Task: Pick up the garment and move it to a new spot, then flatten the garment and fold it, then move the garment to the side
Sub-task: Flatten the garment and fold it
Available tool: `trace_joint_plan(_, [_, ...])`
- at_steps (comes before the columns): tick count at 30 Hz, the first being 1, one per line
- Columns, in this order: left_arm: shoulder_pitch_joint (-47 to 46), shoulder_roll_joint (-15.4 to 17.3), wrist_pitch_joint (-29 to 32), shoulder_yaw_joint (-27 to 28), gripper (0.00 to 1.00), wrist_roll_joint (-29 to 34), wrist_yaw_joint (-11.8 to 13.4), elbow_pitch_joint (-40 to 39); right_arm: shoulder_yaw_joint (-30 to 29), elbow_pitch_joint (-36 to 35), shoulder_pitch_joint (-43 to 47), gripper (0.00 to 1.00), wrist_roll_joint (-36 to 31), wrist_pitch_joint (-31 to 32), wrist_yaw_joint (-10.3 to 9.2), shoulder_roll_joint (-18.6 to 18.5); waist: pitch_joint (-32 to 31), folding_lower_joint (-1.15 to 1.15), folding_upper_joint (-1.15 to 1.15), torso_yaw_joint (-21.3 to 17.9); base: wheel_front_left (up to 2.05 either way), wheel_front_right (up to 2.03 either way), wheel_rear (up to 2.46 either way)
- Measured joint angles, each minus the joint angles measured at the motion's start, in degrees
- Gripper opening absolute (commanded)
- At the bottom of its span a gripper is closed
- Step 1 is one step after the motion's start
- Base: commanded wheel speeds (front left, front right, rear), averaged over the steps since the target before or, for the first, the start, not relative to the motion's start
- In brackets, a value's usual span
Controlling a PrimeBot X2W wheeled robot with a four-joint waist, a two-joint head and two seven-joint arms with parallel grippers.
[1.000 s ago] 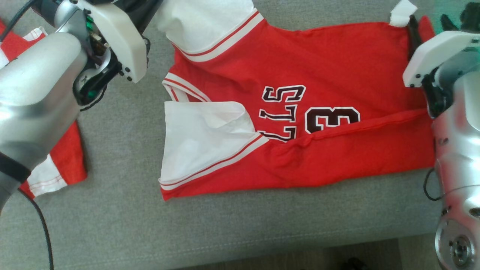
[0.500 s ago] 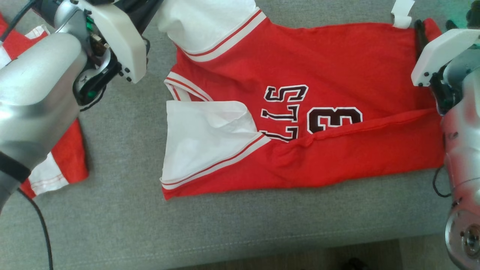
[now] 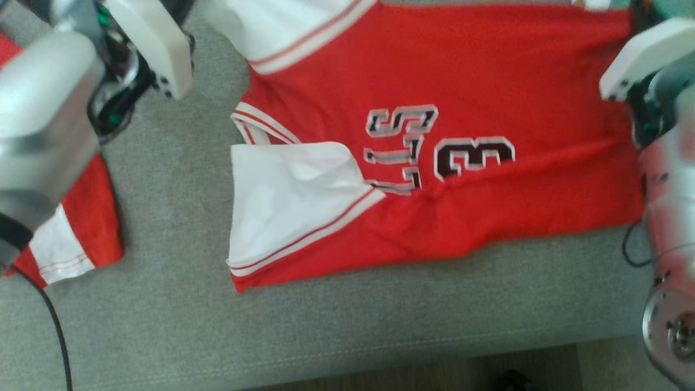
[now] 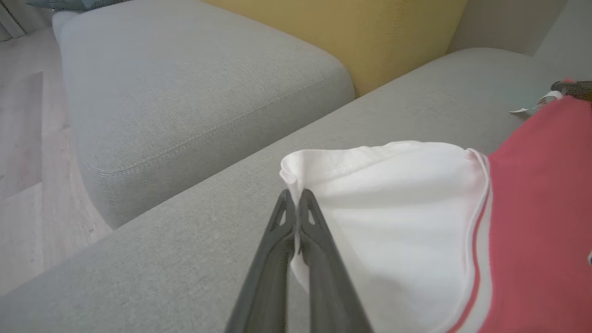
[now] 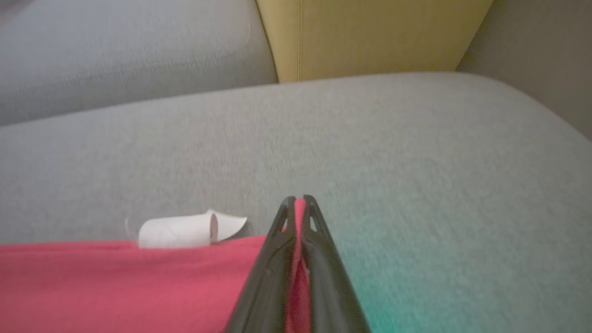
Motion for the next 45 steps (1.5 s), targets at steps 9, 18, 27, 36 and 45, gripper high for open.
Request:
trace_joint_plan(9, [-4.53,-2.33,-2.85,0.78,0.00,2.10,1.48,6.15,-4.70,-0.99,-4.69,0.00,-1.00,-6.83,0.00,0.75,1.71,0.00,0.00,0.12,0.00,0.00,0.00])
trace_joint_plan(18, [-7.37,-4.80,-4.69,4.24,0.00,5.38,2.49,9.95,-7.08,0.49,-8.95,0.00,-3.83,-13.17,0.00,1.96,2.12,0.00,0.00,0.12,0.00,0.00,0.00])
trace_joint_plan(27, [0.21,-4.69,-5.01,7.76,0.00,8.99,1.91,5.28,-7.97,5.49,-6.03,0.00,-2.25,-14.59,0.00,1.36,-1.96,0.00,0.00,0.87,0.00,0.00,0.00])
trace_joint_plan(36, [10.31,-2.16,-5.04,7.59,0.00,9.56,1.40,-2.72,-4.49,10.05,0.00,0.00,3.48,-11.50,0.00,-1.12,-8.59,0.00,0.00,2.38,0.00,0.00,0.00])
trace_joint_plan(45, [21.14,2.08,-1.72,4.17,0.00,8.34,4.13,-15.42,0.85,12.02,6.77,0.00,9.47,-5.98,0.00,-3.35,-14.37,0.00,0.00,3.84,0.00,0.00,0.00])
